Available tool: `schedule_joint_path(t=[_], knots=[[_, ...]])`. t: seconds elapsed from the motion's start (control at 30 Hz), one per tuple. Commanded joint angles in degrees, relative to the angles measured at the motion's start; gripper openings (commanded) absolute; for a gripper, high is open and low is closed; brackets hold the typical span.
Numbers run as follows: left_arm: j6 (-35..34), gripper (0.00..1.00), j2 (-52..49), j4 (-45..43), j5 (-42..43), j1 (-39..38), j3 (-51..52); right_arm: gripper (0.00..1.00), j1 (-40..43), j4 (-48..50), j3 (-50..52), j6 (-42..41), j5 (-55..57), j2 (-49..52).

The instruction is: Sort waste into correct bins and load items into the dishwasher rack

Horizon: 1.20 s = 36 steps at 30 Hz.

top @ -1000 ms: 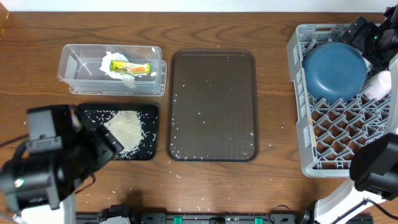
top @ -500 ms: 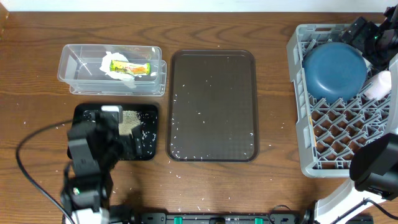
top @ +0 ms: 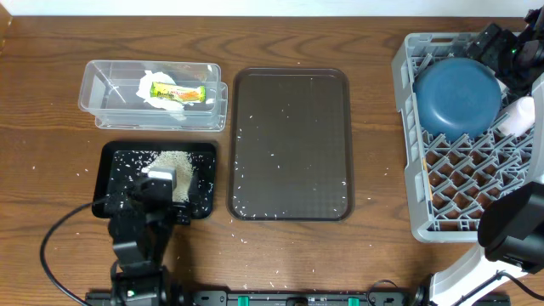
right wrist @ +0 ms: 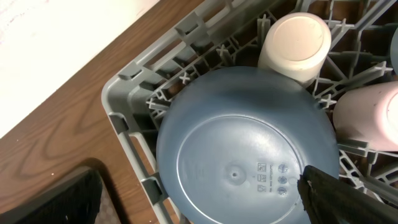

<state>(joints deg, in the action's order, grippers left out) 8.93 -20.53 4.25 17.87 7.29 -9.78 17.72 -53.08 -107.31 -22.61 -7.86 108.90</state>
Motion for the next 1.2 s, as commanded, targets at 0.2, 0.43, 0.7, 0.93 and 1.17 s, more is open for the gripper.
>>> schedule_joint_path(t=[0.2,0.43,0.7,0.93,1.17], knots=[[0.5,0.89,8.8,-4.8,-7.1,-5.9,7.1,0.99,0.2,-0.1,-0.9,-0.5,0.4,-1.1],[0.5,0.89,16.4,-2.8,-8.3,-6.1,9.6,0.99,0.2,-0.1,-0.9,-0.5,0.4,-1.1],[0.5,0.89,20.5,-2.2,-8.8,-6.1,9.6,0.99,0.2,-0.1,-0.9,-0.5,0.4,-1.1],[0.5,0.89,20.4,-0.8,-11.1,-6.1,9.6,0.99,0.2,-0.1,-0.9,-0.5,0.4,-1.1],[0.5,0.89,20.3,-0.9,-11.1,-6.1,9.6,0.99,0.2,-0.1,-0.9,-0.5,0.4,-1.1]])
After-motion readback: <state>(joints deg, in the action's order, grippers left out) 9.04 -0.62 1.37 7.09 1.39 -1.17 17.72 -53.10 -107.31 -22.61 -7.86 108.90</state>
